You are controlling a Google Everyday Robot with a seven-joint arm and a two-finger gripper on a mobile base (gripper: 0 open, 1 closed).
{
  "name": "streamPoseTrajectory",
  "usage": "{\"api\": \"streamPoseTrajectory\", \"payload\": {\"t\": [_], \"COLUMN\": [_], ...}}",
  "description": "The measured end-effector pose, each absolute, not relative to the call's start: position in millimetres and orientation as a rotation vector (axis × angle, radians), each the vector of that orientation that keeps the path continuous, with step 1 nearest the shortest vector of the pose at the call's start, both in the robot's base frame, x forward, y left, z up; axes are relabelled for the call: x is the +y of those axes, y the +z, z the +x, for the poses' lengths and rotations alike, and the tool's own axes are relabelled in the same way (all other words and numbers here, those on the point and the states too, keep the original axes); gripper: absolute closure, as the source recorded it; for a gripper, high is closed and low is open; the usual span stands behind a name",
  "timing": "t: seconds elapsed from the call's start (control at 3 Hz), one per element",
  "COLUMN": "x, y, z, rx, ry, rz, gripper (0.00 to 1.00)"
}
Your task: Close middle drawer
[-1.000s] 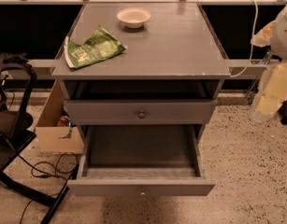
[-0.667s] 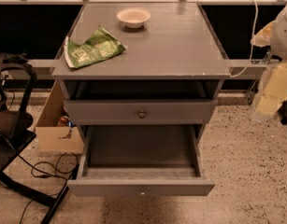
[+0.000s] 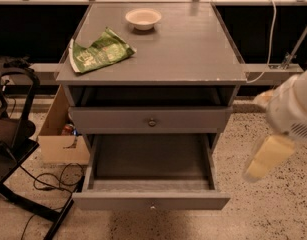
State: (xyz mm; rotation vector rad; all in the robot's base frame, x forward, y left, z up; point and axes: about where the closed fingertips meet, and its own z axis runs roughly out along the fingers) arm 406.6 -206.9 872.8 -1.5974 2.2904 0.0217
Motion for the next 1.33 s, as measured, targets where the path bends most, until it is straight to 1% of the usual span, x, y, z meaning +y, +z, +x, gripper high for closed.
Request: {"api": "streamPoseTrajectory", "payload": {"t": [0.33, 0.67, 1.33], "x": [-203.1, -201.0, -197.1], "y": [794.5, 735.5, 716.2], "z": [389.1, 376.0, 379.4], "rx": [2.353, 2.442, 2.456], "ry": [0.106, 0.254, 0.269], "rz": [-1.575, -1.55, -1.553], "gripper": [0.0, 0.0, 0.0]}}
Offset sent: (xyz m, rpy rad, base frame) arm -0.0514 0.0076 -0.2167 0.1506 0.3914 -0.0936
